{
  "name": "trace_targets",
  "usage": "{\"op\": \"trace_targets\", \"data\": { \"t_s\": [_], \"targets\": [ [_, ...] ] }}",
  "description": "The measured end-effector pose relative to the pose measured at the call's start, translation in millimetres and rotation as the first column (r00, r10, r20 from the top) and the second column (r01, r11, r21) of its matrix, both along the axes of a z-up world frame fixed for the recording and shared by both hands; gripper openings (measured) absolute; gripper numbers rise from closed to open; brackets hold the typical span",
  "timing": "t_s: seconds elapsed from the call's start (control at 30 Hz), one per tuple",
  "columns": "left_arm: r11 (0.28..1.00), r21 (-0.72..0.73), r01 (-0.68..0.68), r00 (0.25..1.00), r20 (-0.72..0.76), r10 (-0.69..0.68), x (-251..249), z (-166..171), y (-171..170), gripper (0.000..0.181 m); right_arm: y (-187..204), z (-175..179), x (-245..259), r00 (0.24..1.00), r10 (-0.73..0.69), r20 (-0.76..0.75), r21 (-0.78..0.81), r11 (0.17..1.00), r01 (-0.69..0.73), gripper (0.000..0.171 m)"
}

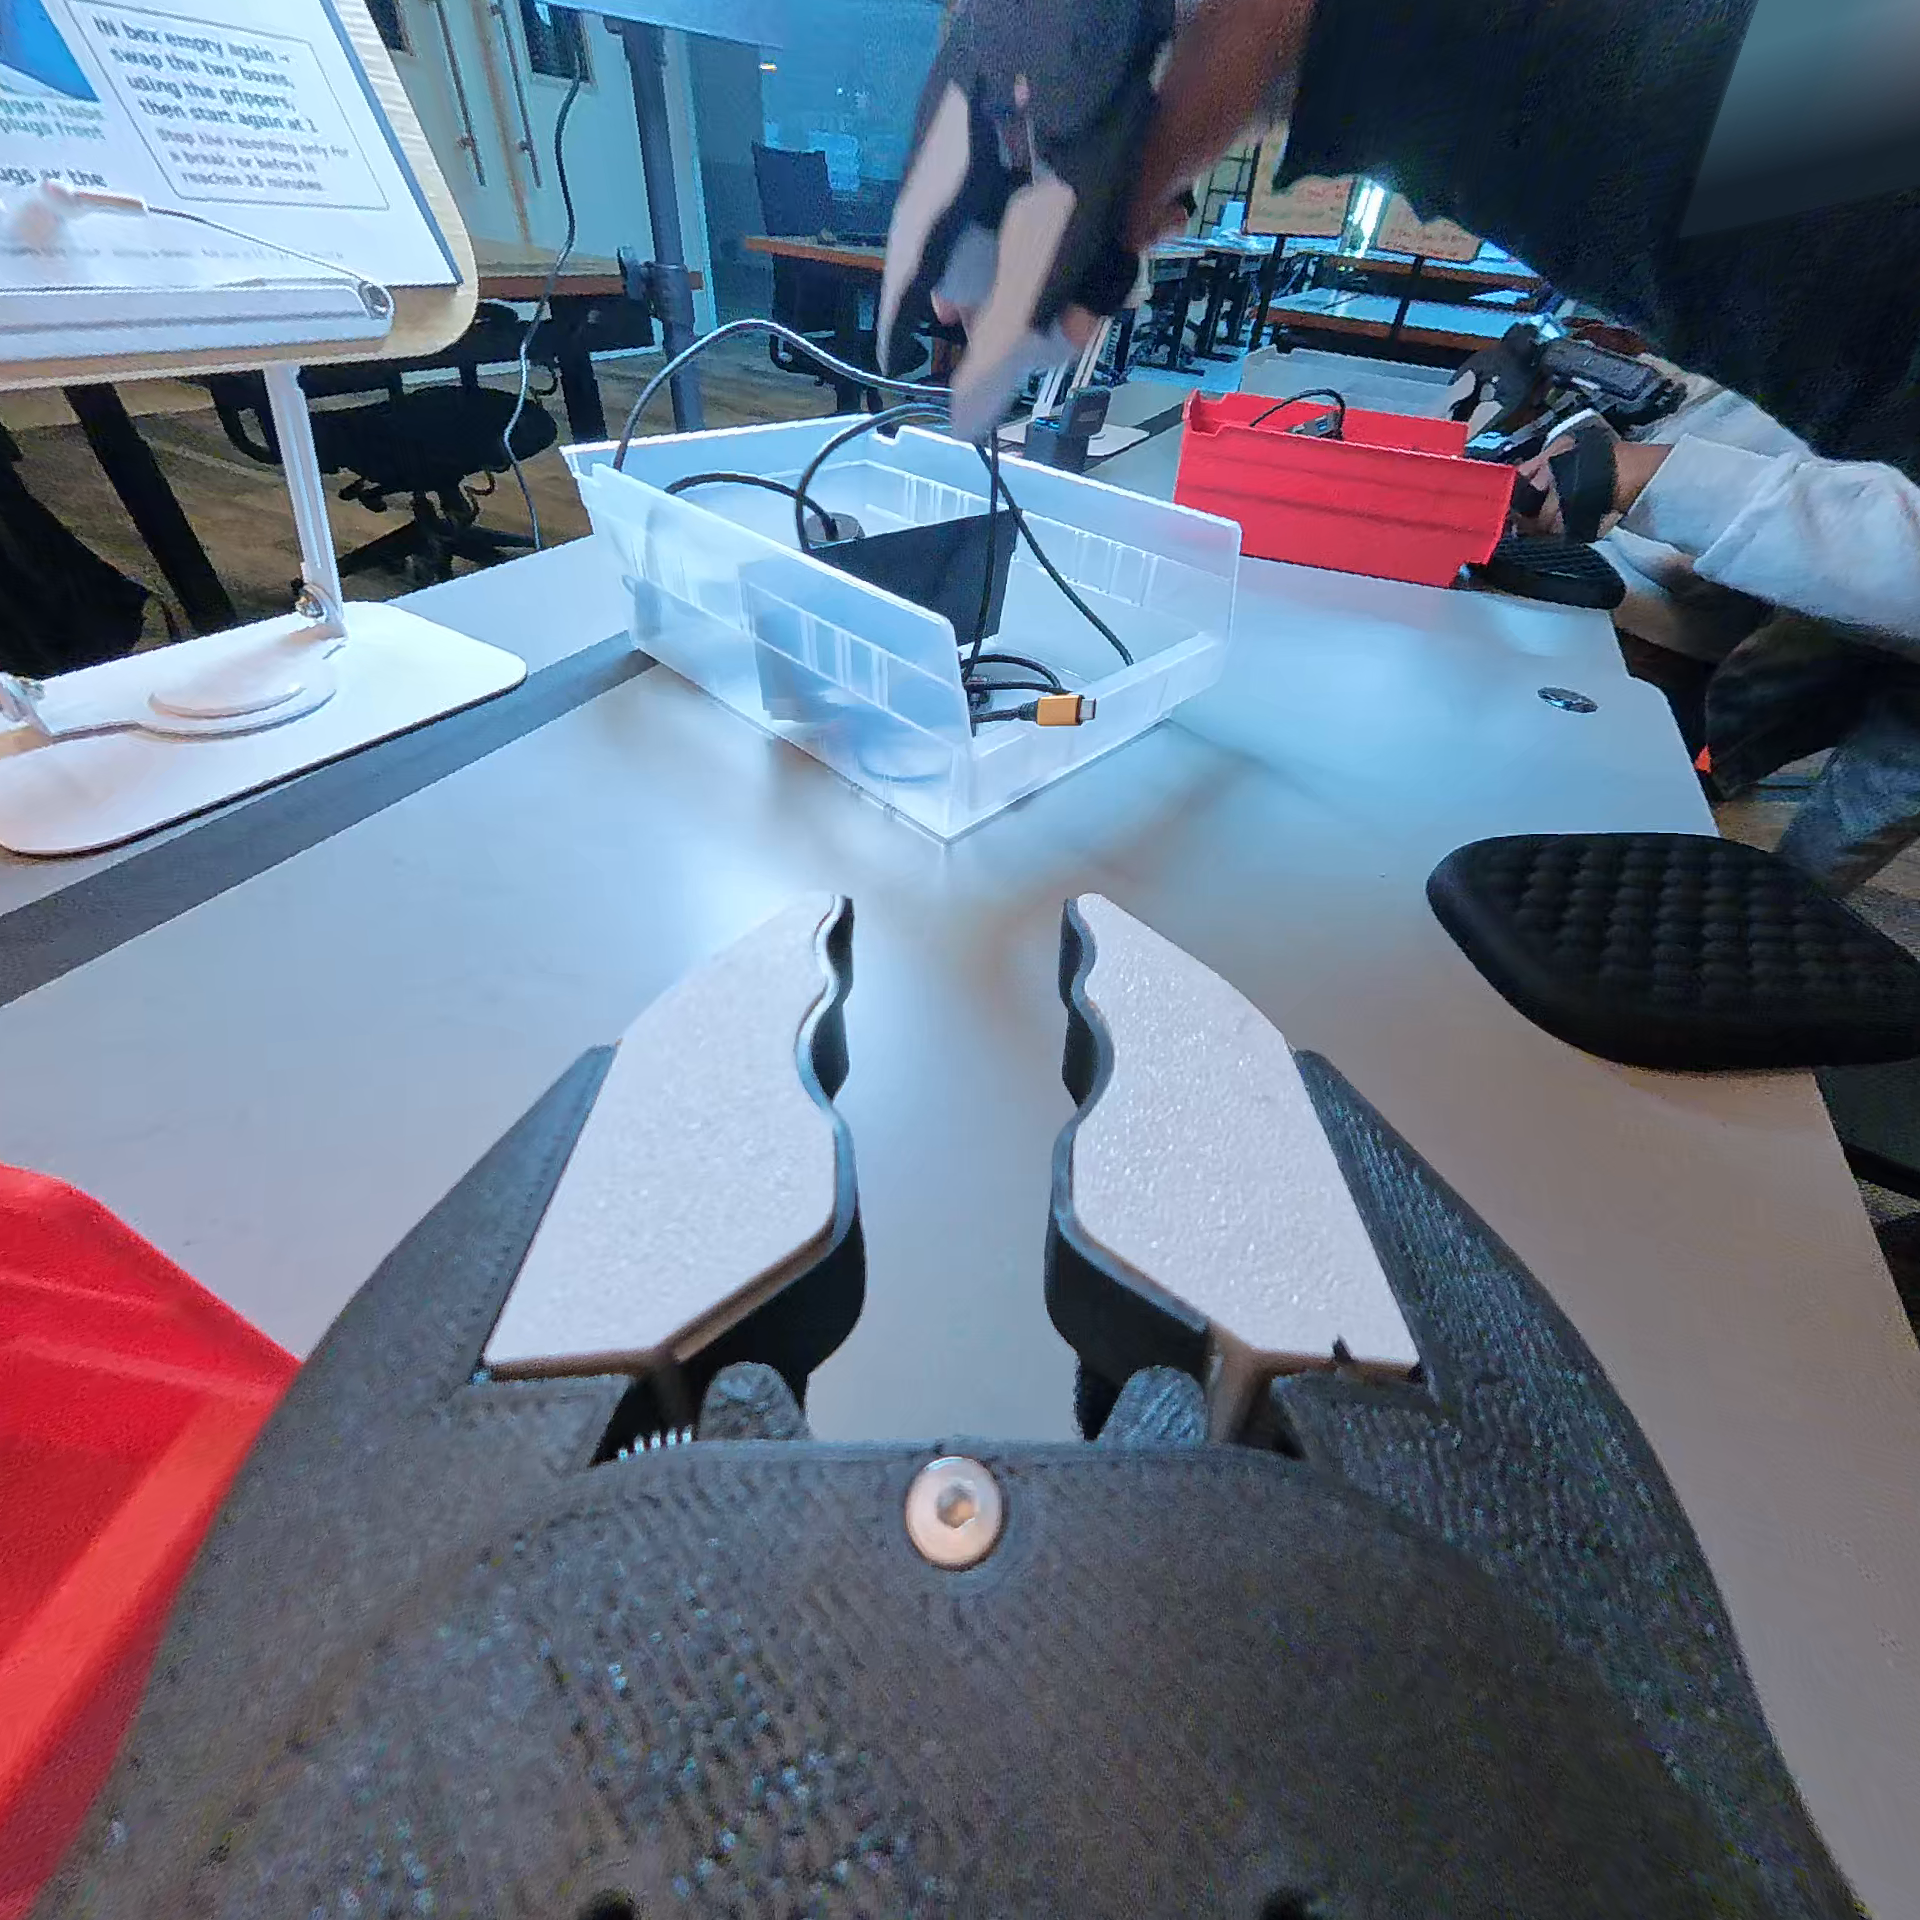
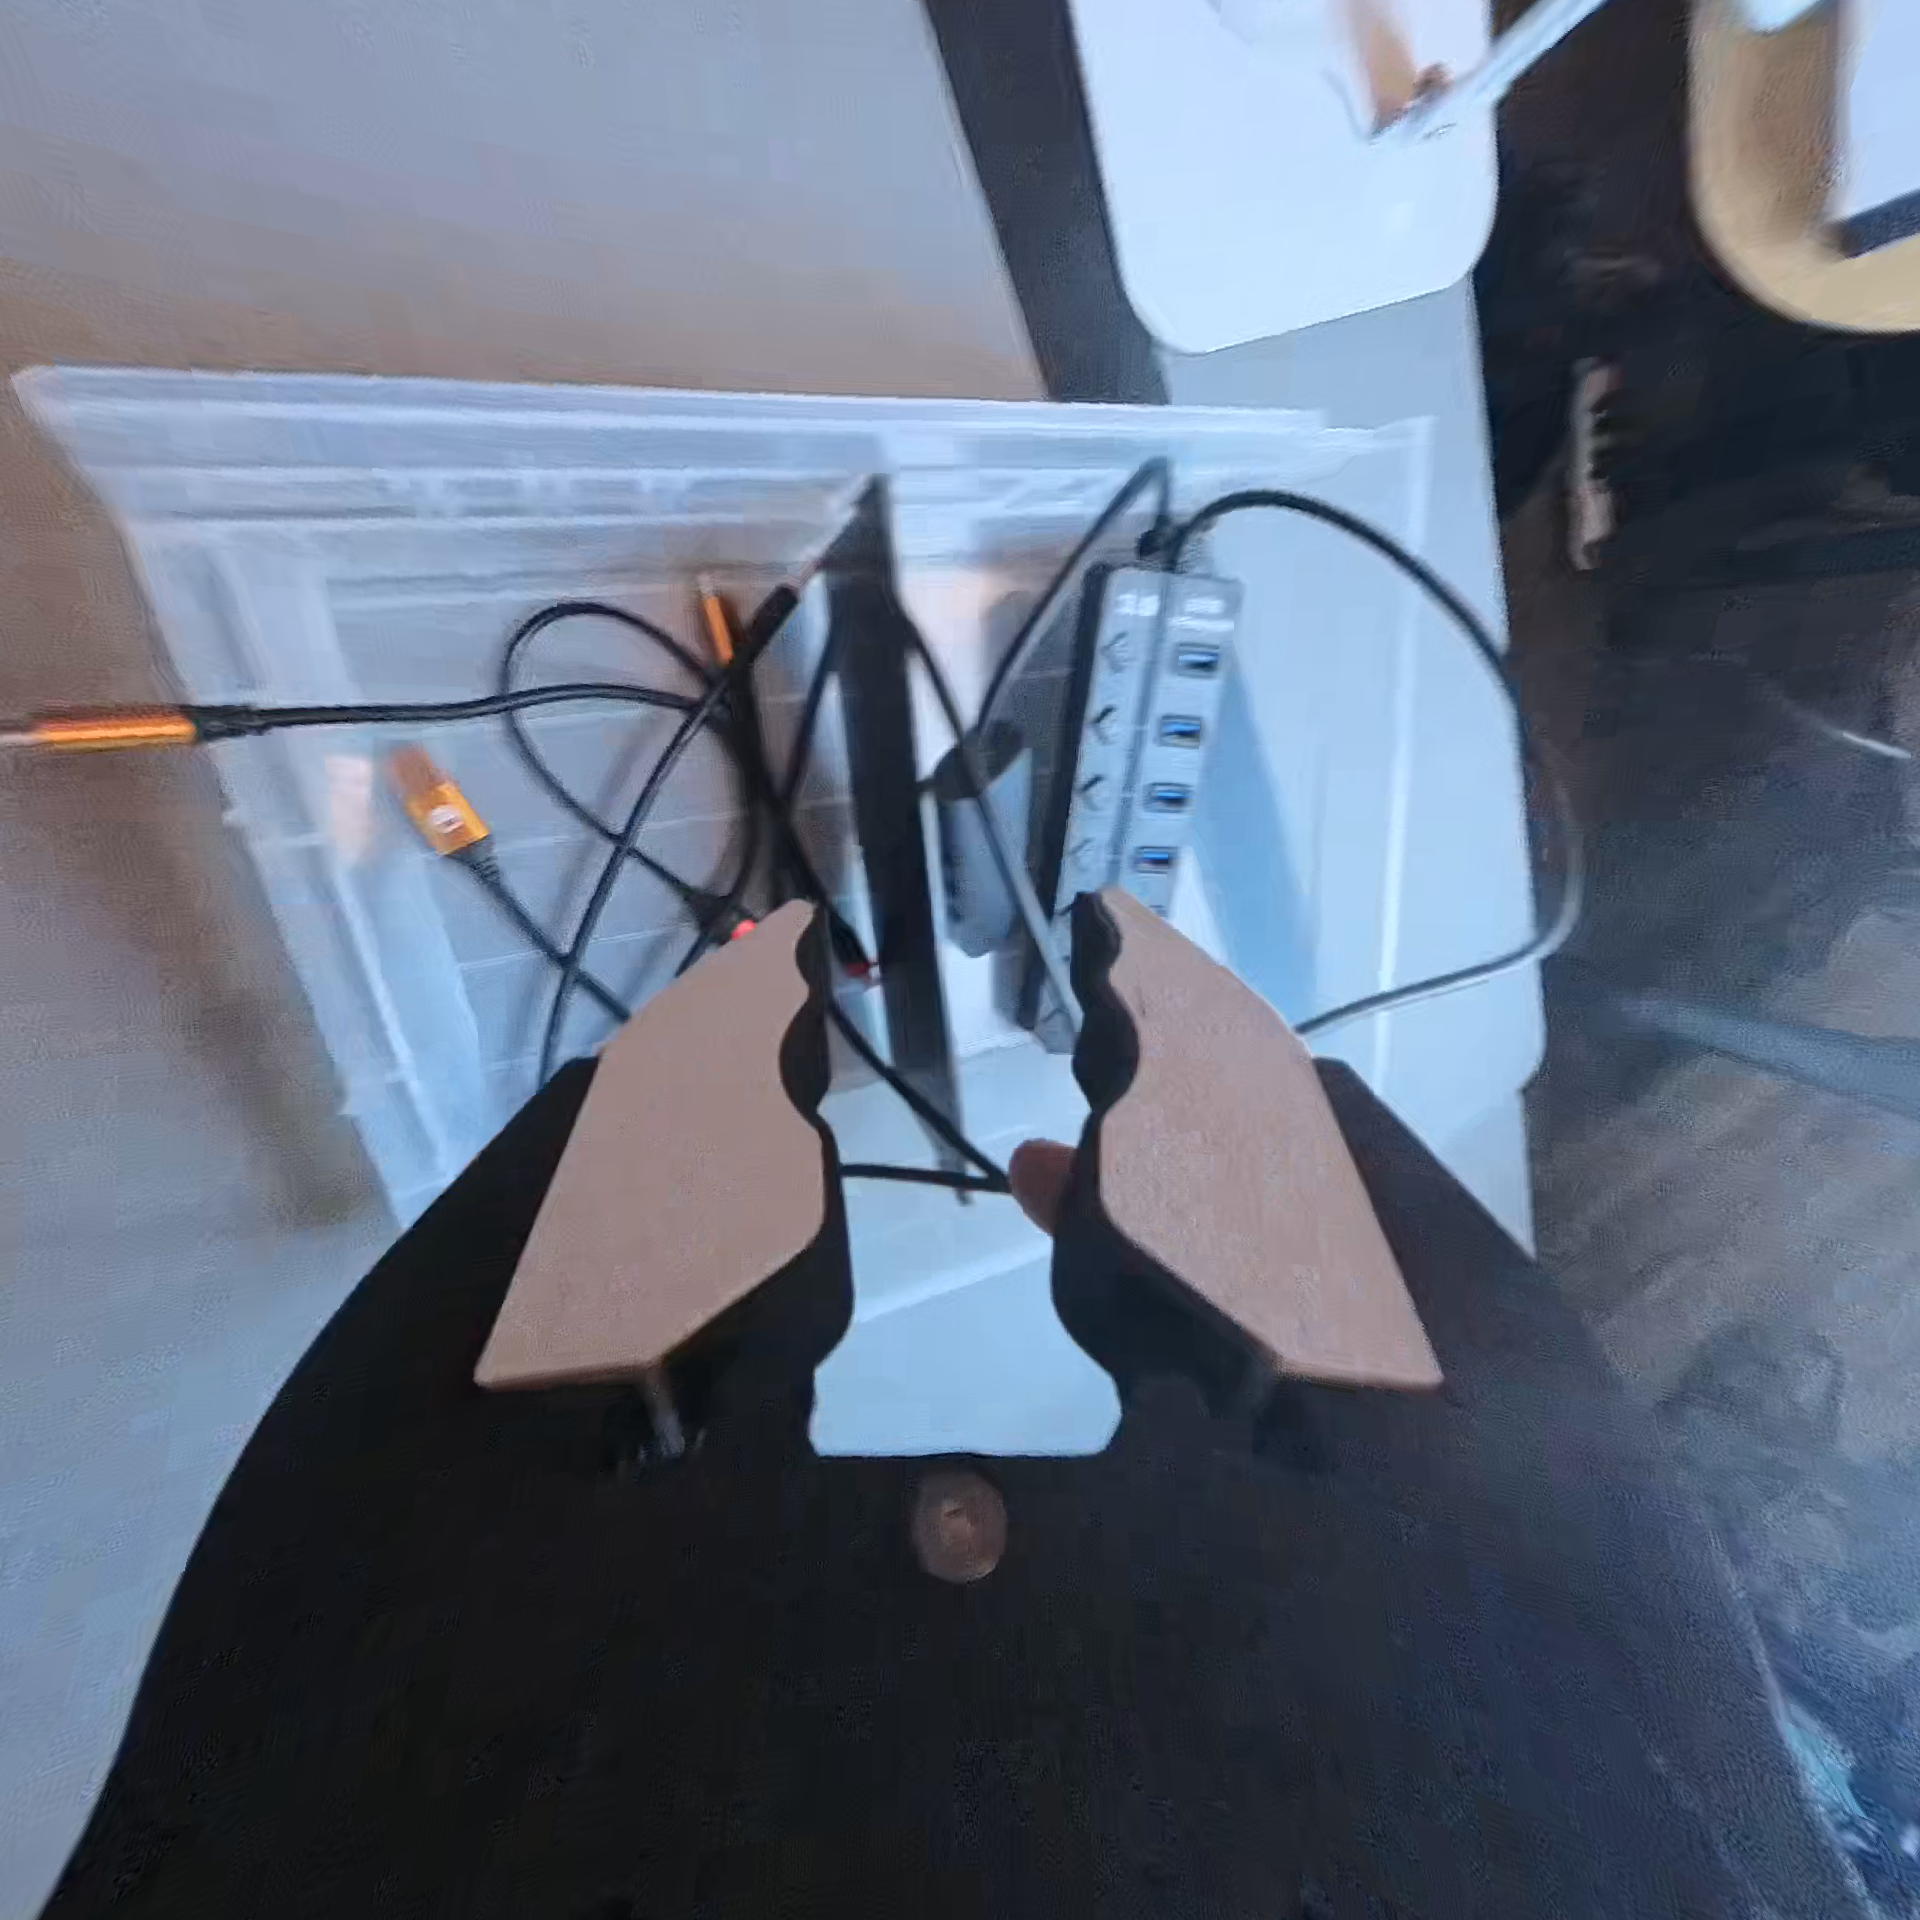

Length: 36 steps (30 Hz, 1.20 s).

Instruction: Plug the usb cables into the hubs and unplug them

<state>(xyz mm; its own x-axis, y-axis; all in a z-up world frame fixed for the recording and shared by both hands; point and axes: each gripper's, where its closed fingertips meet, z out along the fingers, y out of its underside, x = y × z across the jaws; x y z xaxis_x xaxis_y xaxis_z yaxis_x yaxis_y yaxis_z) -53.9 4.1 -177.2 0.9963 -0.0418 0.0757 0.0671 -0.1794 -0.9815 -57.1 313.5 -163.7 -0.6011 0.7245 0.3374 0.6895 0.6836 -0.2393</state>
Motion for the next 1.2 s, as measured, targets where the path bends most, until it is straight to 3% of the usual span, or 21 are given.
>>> {"op": "trace_targets", "data": {
  "t_s": [0.13, 0.2, 0.3, 0.4, 0.5, 0.57, 0.73, 0.83, 0.9, 1.07, 1.13, 1.2],
  "targets": [
    [1.0, 0.001, 0.02, 1.0, 0.0, -0.02, 7.4, 1.5, 1.5, 0.038, -29.4, -74.4, 46.1, 0.966, 0.034, 0.256, -0.018, 0.999, -0.03, 0.045],
    [1.0, -0.001, 0.022, 1.0, -0.005, -0.022, 9.7, 1.7, 1.6, 0.038, -33.4, -101.5, 51.4, 0.953, 0.002, 0.304, -0.01, 1.0, 0.001, 0.041],
    [1.0, -0.005, 0.014, 1.0, -0.009, -0.014, 8.5, 0.9, 1.0, 0.038, -31.6, -125.2, 48.5, 0.942, -0.04, 0.333, 0.011, 0.999, 0.039, 0.033],
    [1.0, -0.009, 0.005, 1.0, -0.006, -0.005, 5.1, -0.1, -0.6, 0.037, -28.5, -132.6, 44.2, 0.939, -0.06, 0.34, 0.017, 0.998, 0.058, 0.009],
    [1.0, -0.008, 0.0, 1.0, -0.007, 0.0, 2.1, 0.4, -2.5, 0.037, -29.7, -114.3, 44.5, 0.942, -0.026, 0.334, 0.003, 1.0, 0.026, 0.008],
    [1.0, -0.011, -0.002, 1.0, -0.007, 0.002, 0.2, 0.2, -3.1, 0.037, -28.1, -82.9, 38.7, 0.962, 0.007, 0.274, 0.006, 1.0, -0.009, 0.006],
    [1.0, -0.026, -0.004, 1.0, 0.003, 0.004, -2.8, -3.7, -2.8, 0.036, 17.1, 35.5, -5.0, 0.994, 0.041, -0.097, 0.26, 0.966, -0.015, 0.004],
    [0.999, -0.039, -0.007, 1.0, -0.007, 0.007, -2.5, -6.3, -2.1, 0.035, 48.2, 69.3, -36.0, 0.956, 0.066, -0.286, 0.399, 0.915, 0.056, 0.005],
    [0.998, -0.054, -0.013, 1.0, -0.019, 0.012, -2.6, -9.2, -1.6, 0.034, 62.9, 51.2, -52.5, 0.944, 0.06, -0.323, 0.421, 0.903, 0.087, 0.005],
    [0.997, -0.069, -0.016, 1.0, -0.023, 0.014, -3.6, -14.5, -1.0, 0.034, 85.5, -52.0, -66.6, 0.979, -0.039, -0.201, 0.38, 0.918, 0.114, 0.005],
    [0.997, -0.075, -0.015, 1.0, -0.015, 0.014, -5.2, -17.2, -0.9, 0.034, 88.0, -68.9, -64.8, 0.981, -0.104, -0.166, 0.314, 0.937, 0.153, 0.005],
    [0.996, -0.087, -0.012, 1.0, -0.005, 0.011, -6.8, -21.4, -0.3, 0.034, 85.5, -63.6, -63.2, 0.978, -0.141, -0.154, 0.231, 0.957, 0.175, 0.005]
  ]
}}
